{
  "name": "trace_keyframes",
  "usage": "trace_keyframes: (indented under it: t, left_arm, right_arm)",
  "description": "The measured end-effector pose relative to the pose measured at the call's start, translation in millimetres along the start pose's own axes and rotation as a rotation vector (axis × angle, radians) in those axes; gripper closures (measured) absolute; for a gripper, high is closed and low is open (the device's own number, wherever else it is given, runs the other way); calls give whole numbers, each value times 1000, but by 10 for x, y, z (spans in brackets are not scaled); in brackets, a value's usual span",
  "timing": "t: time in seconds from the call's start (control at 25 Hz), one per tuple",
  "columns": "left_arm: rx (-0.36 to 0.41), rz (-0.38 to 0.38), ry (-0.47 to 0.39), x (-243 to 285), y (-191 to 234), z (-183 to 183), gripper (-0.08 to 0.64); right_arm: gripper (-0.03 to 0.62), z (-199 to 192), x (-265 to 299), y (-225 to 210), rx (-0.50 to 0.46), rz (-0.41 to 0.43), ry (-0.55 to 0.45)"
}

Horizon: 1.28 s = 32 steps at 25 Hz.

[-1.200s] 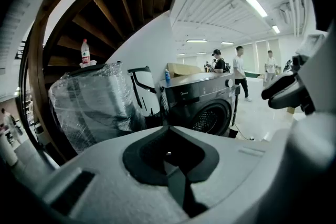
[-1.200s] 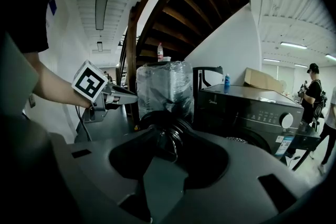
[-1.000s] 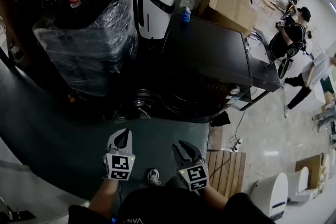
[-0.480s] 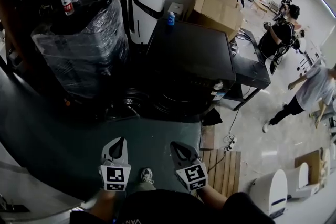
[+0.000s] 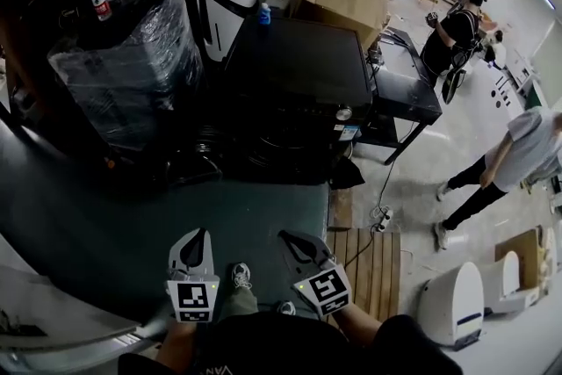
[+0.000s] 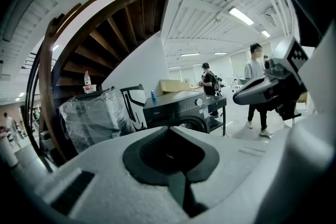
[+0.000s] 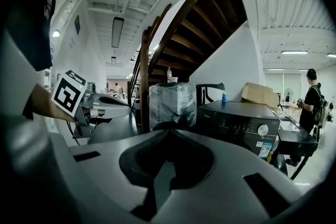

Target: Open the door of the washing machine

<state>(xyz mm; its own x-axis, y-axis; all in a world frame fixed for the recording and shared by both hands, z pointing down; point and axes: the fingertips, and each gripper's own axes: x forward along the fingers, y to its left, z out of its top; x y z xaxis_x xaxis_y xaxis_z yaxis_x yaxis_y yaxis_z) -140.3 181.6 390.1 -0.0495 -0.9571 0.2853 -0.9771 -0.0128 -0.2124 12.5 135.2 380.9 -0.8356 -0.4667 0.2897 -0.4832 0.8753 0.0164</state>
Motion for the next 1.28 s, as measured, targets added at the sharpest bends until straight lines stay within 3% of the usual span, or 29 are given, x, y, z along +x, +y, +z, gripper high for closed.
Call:
trace_keyframes:
  t: [0.52, 1.28]
  left_arm:
    - [-24, 50, 22, -693, -572, -72, 543]
    - [-31, 151, 38, -1172, -853, -204, 543]
  right_arm:
    - [588, -138, -712, 243, 4, 77, -18]
    - [589, -338, -994, 396, 18, 181, -32]
